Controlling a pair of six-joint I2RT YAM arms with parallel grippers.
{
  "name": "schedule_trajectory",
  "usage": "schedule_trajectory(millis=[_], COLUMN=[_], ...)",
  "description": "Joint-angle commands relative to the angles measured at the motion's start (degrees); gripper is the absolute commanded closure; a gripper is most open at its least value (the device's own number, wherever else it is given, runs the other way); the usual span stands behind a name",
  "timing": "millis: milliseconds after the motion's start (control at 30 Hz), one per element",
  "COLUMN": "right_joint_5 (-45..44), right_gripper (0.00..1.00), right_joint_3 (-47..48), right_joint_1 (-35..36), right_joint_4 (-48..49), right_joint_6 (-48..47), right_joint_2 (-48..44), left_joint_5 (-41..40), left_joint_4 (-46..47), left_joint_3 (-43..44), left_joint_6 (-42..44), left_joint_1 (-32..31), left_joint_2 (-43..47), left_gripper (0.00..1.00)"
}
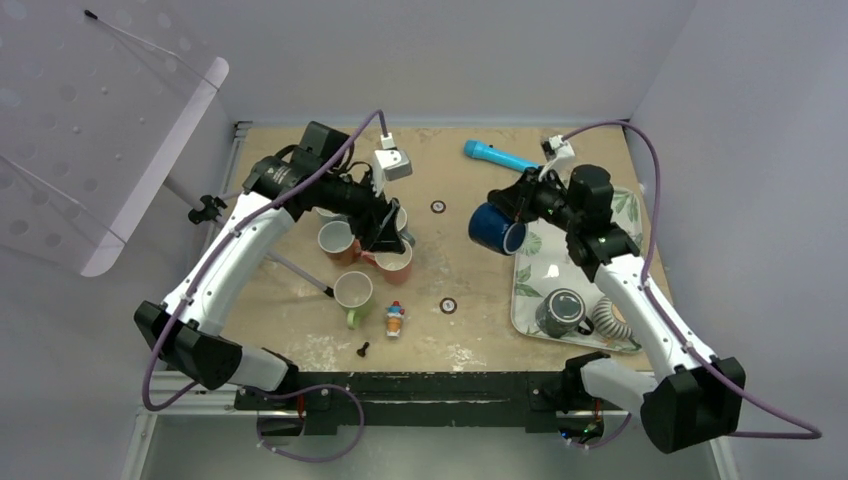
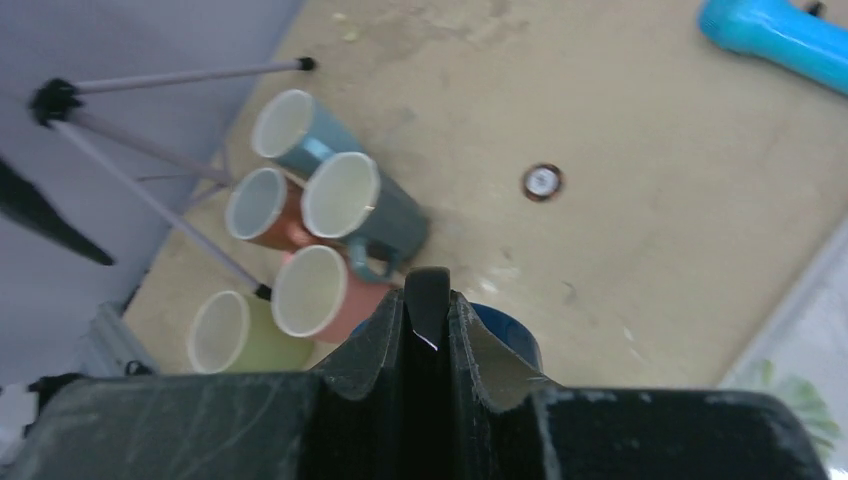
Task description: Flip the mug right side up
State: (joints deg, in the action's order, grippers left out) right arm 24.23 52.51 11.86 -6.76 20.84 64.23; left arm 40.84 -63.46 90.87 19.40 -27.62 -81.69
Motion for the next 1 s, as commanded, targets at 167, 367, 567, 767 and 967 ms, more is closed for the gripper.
schedule_trajectory(millis=[167,367,567,767,967], right_joint_5=[4.1,3.0,1.4,0.7,-1.2], right_gripper=[1.0,1.0,1.0,1.0,1.0], right_joint_3=[3.6,4.2,4.2,4.6,4.8], right_joint_1=[13.5,18.8,20.3,20.4,20.5], right_joint_4=[26.6,32.1,35.2,37.2,33.3], right_joint_6=[13.9,16.1,17.1,17.0,15.9], right_joint_2=[-6.7,-7.8,-8.1,-8.0,-7.0], left_joint_5=[15.2,15.8,18.2,21.2,19.9], left_joint_4=[24.9,33.8,34.6,35.1,34.5], left_joint_3=[-1.3,-3.7,-4.1,-4.6,-2.4], left_joint_6=[-26.3,-35.8,-37.9,-39.6,-38.3], left_joint_1=[-0.1,-0.4,-2.3,-6.3,-7.5], left_joint_2=[5.6,5.1,4.5,4.1,3.2], left_gripper=[0.2,0.24,0.36,0.56,1.0])
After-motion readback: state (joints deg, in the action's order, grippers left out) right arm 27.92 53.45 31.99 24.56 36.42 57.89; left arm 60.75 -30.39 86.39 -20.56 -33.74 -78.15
